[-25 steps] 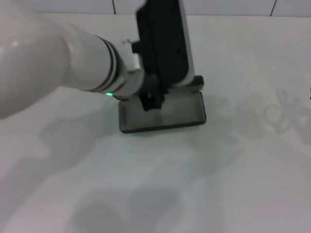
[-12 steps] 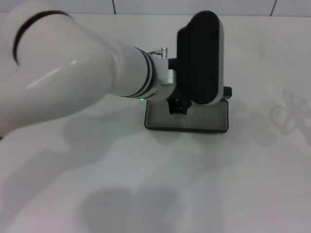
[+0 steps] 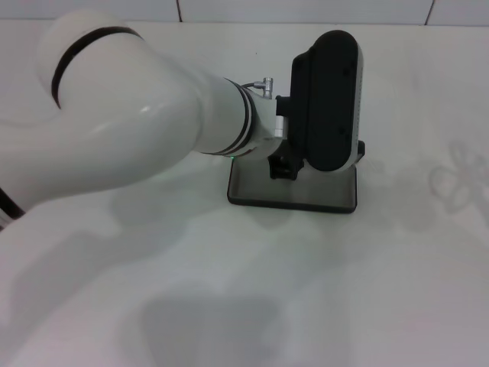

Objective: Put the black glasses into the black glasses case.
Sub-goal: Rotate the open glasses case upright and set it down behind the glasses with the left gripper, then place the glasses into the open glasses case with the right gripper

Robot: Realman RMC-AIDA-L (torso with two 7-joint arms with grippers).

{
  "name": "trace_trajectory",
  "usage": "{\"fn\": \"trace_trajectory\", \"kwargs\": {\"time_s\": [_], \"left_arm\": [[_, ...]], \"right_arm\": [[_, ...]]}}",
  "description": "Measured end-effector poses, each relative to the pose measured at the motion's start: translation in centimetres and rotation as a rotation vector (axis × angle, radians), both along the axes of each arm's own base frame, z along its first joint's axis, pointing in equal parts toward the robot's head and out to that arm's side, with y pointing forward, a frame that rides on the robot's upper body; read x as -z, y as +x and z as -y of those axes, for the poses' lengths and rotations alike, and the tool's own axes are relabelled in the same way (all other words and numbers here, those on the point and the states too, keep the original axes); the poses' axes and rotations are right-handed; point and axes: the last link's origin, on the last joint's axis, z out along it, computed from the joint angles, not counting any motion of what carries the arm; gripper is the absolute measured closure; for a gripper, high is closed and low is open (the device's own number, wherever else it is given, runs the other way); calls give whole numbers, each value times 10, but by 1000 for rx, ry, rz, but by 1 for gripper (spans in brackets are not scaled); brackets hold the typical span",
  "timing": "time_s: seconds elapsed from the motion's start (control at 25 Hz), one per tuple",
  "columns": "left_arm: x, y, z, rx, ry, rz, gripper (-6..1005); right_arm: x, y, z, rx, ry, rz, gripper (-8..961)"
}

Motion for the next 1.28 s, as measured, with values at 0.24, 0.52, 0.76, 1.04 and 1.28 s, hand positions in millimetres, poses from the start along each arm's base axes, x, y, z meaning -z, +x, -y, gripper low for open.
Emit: {"fn": "trace_trajectory", "kwargs": {"time_s": [0.24, 0.52, 0.76, 1.04, 1.28], "left_arm": [[0, 1, 0, -35, 10, 15, 784], [-4, 6, 2, -49, 16, 34, 676], [-13, 9, 13, -91, 3, 32, 604], [-56, 44, 34, -117, 31, 301, 573], [-91, 61, 58, -159, -75, 698, 580]], "right_arm": [[0, 0, 0, 0, -1, -1, 865], [0, -1, 2, -12, -3, -7, 865], [0, -4, 3, -33, -8, -16, 865], [9, -13, -2, -74, -58, -6, 865], [29, -35, -13, -175, -134, 3, 865]]}}
